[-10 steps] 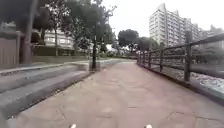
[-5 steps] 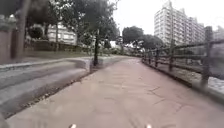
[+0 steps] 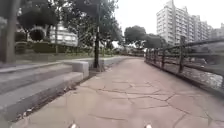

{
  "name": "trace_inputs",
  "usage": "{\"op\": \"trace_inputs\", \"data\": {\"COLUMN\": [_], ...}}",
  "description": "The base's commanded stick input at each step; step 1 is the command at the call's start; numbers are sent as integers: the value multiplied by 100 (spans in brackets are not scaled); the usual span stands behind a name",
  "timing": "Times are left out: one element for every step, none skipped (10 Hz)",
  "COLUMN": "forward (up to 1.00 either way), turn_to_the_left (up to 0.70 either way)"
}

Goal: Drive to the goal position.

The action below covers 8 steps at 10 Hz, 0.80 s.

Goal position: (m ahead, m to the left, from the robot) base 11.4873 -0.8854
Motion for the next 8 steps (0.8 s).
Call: {"op": "trace_inputs", "data": {"forward": [100,100,100,100,100,100,100,100], "turn_to_the_left": [-40,-40,-40,-40,-40,-40,-40,-40]}}
